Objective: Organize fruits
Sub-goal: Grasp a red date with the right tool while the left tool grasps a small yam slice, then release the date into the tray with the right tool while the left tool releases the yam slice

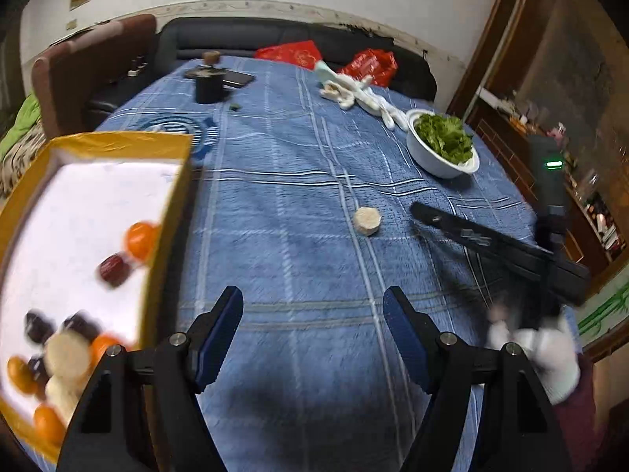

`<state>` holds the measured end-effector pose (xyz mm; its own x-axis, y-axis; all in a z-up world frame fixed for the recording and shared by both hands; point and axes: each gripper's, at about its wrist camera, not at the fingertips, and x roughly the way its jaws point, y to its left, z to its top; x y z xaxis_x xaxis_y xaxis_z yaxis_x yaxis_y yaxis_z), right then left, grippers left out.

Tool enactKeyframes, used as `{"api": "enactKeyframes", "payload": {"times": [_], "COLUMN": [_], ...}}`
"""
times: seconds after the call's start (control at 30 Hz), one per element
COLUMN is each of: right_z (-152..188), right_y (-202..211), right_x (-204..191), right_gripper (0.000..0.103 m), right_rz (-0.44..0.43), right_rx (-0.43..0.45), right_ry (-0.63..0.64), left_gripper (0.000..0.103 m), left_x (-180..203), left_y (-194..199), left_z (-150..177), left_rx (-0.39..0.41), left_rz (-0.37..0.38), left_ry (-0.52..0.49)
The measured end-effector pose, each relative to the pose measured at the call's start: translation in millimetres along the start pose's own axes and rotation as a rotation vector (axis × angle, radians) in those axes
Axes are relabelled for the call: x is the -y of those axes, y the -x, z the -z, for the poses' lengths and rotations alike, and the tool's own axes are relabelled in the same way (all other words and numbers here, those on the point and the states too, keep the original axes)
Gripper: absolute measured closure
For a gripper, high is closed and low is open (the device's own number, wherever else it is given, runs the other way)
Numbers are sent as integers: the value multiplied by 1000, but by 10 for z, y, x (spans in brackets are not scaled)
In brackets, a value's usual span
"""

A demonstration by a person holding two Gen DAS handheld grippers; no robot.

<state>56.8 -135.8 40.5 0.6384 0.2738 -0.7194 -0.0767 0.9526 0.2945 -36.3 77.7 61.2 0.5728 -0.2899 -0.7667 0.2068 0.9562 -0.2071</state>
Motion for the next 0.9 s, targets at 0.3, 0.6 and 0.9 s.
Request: {"api": "enactKeyframes", "payload": {"times": [0.3, 0.6, 0.9], "right_z": [-136, -147, -104], "right_y": [176, 201, 158], "right_x": [357, 462, 310], "right_gripper": [74, 74, 74], "right_rz": [-40, -62, -47], "right_rx": [39, 35, 33], "right_ry": [-125, -169, -105], "left_gripper": [30, 75, 75], "left_x": [439, 725, 378], "left_y": [-943, -1264, -502], "left_z": [-448, -461, -405], "left_rx": [-47, -40, 62], "left_rz": [-15, -94, -61], "left_ry": [-103, -235, -106]}}
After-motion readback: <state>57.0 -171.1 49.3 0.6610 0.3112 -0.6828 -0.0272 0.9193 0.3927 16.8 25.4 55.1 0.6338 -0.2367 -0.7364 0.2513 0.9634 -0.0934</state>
